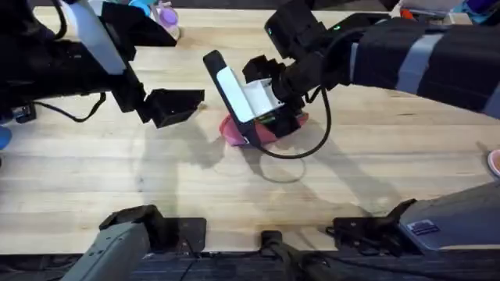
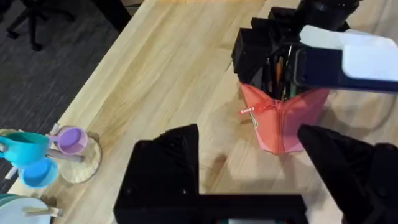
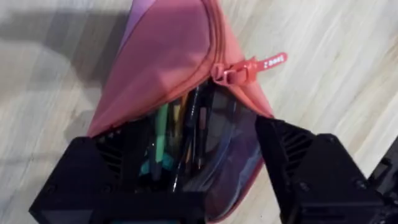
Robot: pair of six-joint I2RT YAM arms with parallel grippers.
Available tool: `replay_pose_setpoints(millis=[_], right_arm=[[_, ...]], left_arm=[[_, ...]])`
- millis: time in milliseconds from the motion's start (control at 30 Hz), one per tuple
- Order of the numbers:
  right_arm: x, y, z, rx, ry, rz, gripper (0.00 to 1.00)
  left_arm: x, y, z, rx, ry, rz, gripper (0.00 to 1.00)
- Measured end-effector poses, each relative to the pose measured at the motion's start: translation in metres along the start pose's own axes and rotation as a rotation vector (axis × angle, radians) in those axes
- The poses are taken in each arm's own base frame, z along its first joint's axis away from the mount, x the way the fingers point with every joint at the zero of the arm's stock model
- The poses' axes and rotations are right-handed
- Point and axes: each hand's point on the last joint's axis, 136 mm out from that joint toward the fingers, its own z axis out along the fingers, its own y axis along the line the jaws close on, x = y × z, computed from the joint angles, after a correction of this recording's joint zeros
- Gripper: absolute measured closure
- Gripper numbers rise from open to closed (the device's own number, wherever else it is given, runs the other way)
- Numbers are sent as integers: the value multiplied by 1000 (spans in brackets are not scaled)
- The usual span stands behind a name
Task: Unzip the bag, pick up the pens from the table one at a time and place them inside, then zip the bag closed.
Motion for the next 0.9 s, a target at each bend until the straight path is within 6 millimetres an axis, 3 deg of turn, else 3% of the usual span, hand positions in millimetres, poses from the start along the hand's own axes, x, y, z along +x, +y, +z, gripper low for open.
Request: replay_pose_setpoints(millis=[400,600,900], right_arm=[[0,0,0,1,0,25,5],[-3,-7,-7,23,-7,200,5],[-12,-60,-45,177,-58,634,5]], left_arm=[[1,-1,0,5,3,-6,7],[26,-13,-2,25,129,-84,8],[44,0,-10,-18,169,-81,7]])
